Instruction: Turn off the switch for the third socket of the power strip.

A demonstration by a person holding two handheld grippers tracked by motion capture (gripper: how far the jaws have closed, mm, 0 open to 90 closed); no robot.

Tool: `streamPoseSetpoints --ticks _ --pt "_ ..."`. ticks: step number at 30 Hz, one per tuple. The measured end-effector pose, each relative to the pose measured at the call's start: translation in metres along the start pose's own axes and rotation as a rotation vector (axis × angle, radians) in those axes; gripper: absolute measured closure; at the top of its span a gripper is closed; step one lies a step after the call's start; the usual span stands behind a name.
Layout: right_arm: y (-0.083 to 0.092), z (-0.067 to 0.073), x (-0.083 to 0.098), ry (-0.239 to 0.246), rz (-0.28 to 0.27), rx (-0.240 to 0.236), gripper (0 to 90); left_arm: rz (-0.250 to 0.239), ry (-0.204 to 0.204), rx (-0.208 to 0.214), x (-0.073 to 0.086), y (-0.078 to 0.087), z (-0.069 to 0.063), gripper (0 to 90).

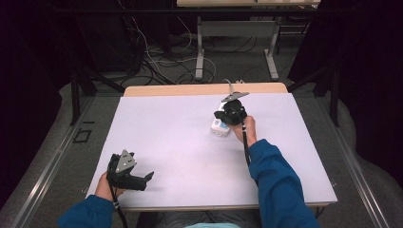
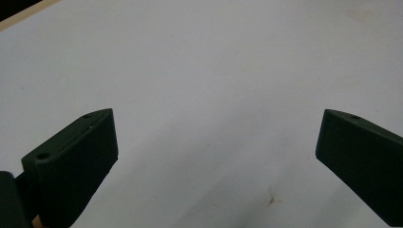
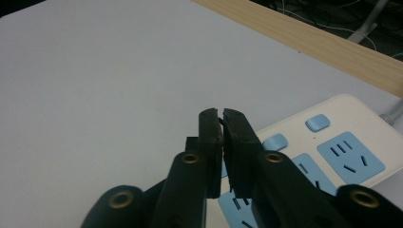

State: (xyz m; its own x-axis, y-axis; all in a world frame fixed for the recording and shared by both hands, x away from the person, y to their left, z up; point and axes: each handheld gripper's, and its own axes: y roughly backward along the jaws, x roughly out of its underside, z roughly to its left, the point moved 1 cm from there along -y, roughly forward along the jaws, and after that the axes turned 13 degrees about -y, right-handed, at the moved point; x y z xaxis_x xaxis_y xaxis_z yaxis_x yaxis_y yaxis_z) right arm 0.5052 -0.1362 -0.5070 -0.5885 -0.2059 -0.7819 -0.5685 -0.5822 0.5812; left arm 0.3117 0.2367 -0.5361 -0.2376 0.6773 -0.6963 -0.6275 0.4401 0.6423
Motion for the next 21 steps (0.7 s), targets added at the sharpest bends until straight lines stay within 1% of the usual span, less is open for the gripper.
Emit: streamPoseSetpoints --ticks 1,3,4,5,6,8,9,10,11,13,14,15,16,20,21 --pt "-0.001 0.000 0.000 0.007 -0.007 -0.001 90.0 0.000 0.000 0.002 0.000 0.000 0.000 0.3" --pt "-0.002 0.001 0.000 0.003 -0.004 0.010 90.0 0.002 0.001 -0.001 0.000 0.000 0.000 0.3" --pt "-0.003 0.002 0.001 -0.001 0.000 0.012 90.0 -0.005 0.011 0.004 0.000 -0.001 0.000 0.3" --pt "-0.005 0.001 0.001 0.015 -0.014 0.015 90.0 -0.004 0.006 0.001 0.000 0.000 0.000 0.3" --pt "-0.005 0.002 0.001 -0.001 0.005 0.023 90.0 -0.002 0.003 -0.001 0.000 0.000 0.001 0.3" --pt "-0.007 0.001 0.002 0.011 0.006 0.038 90.0 -0.003 0.007 0.005 0.000 0.000 0.000 0.3" --pt "-0.008 0.001 0.002 -0.007 0.008 0.037 90.0 -0.002 0.006 0.003 0.000 0.000 0.000 0.3" --pt "-0.009 0.001 0.002 0.002 0.013 0.042 90.0 -0.002 0.007 0.003 0.000 0.000 0.000 0.3" --pt "-0.010 0.001 0.003 -0.006 0.016 0.049 90.0 -0.004 0.009 0.003 0.000 0.000 0.000 0.3" --pt "-0.012 0.001 0.003 0.000 0.019 0.060 90.0 -0.001 0.003 -0.001 0.000 -0.001 0.000 0.3" --pt "-0.013 0.001 0.004 -0.006 0.022 0.054 90.0 0.000 0.004 0.001 0.000 -0.001 0.000 0.3" --pt "-0.014 0.000 0.004 0.004 0.027 0.058 90.0 -0.001 0.003 -0.001 0.000 -0.001 0.000 0.3" --pt "-0.015 0.001 0.005 -0.003 0.033 0.064 90.0 -0.003 0.004 0.000 0.000 -0.001 0.000 0.4" --pt "-0.019 0.001 0.005 0.002 0.044 0.088 90.0 -0.004 0.009 0.005 0.000 0.000 0.000 0.4" --pt "-0.020 0.001 0.006 0.008 0.055 0.092 90.0 -0.004 0.008 0.005 0.000 0.000 0.000 0.4"
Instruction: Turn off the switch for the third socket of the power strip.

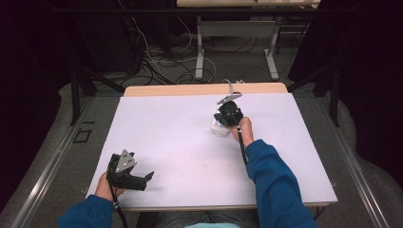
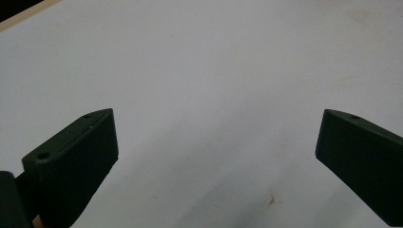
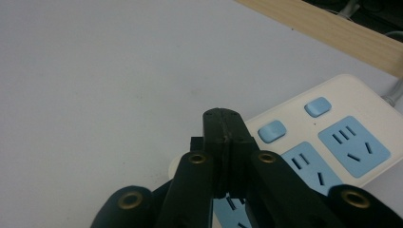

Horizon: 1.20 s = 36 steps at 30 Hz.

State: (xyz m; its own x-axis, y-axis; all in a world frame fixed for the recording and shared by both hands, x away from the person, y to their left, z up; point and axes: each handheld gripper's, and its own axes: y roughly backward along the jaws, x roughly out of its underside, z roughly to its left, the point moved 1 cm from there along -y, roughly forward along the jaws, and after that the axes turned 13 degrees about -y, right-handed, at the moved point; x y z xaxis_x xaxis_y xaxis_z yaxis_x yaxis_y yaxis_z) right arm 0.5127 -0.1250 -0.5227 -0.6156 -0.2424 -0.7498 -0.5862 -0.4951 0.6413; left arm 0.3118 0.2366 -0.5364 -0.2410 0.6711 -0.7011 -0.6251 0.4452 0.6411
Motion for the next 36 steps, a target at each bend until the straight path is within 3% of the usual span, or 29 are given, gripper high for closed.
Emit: streamPoseSetpoints --ticks 19,22,25,36 --pt "-0.015 -0.002 0.006 0.011 0.045 0.042 90.0 -0.001 -0.001 0.000 0.000 0.000 0.000 0.4" --pt "-0.016 -0.001 0.007 -0.017 0.057 0.044 90.0 0.002 -0.007 -0.003 0.000 0.000 0.000 0.4" --pt "-0.016 -0.003 0.007 -0.011 0.056 0.047 90.0 0.000 -0.005 -0.002 0.000 0.000 0.000 0.5" --pt "-0.015 -0.005 0.010 -0.036 0.039 0.020 90.0 0.004 -0.001 0.002 0.000 -0.001 -0.001 0.5"
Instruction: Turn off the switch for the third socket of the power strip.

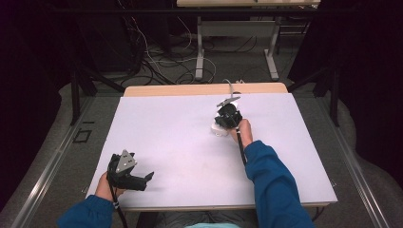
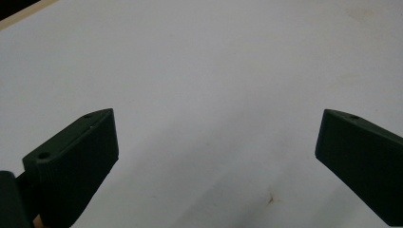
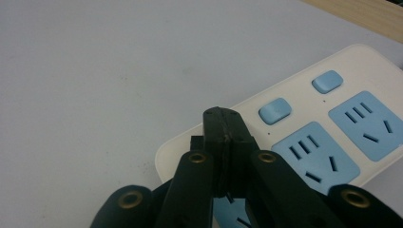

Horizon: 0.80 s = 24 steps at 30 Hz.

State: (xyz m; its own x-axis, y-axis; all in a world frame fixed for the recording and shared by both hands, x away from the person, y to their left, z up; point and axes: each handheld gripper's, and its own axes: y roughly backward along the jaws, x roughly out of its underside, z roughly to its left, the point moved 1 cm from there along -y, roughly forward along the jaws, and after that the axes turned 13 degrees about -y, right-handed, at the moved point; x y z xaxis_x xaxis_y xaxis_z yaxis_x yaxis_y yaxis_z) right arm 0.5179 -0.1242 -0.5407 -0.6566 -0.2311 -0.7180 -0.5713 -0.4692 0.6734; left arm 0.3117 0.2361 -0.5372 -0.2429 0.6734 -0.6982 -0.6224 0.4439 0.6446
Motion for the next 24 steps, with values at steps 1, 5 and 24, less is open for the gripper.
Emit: streamPoseSetpoints --ticks 1,5,24 --pt "0.0005 0.0001 -0.0001 0.001 0.008 0.005 90.0 0.001 -0.005 -0.005 0.0000 -0.0001 0.0003 0.5" --pt "0.0007 0.0006 -0.0002 0.008 0.013 0.009 90.0 0.003 -0.003 0.000 0.0000 0.0001 0.0000 0.5" --pt "0.0004 0.0000 0.0032 0.023 -0.006 0.011 90.0 0.002 -0.002 0.001 0.0002 0.0001 -0.0004 0.7"
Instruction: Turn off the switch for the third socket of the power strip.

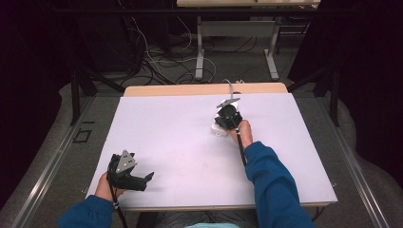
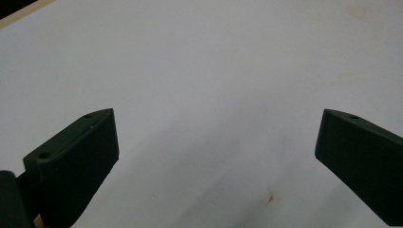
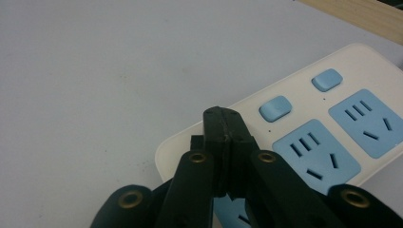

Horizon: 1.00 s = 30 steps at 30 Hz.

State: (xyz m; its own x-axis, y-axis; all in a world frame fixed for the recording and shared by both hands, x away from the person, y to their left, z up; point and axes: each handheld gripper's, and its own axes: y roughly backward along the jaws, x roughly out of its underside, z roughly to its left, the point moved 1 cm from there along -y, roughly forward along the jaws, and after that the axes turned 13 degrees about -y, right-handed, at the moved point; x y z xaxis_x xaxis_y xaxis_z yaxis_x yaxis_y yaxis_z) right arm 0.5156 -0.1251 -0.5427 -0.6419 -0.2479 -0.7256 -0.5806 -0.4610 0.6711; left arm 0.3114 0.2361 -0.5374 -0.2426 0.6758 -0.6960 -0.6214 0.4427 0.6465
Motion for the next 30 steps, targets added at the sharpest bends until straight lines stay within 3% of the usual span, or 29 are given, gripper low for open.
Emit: streamPoseSetpoints --ticks 5,30 --pt "0.0000 0.0024 0.0001 0.004 0.004 0.016 90.0 0.000 -0.001 -0.001 -0.0001 0.0001 0.0000 0.7" --pt "-0.0002 0.0012 0.0005 0.006 -0.003 0.007 90.0 0.001 -0.002 -0.002 0.0000 0.0006 0.0000 0.7"
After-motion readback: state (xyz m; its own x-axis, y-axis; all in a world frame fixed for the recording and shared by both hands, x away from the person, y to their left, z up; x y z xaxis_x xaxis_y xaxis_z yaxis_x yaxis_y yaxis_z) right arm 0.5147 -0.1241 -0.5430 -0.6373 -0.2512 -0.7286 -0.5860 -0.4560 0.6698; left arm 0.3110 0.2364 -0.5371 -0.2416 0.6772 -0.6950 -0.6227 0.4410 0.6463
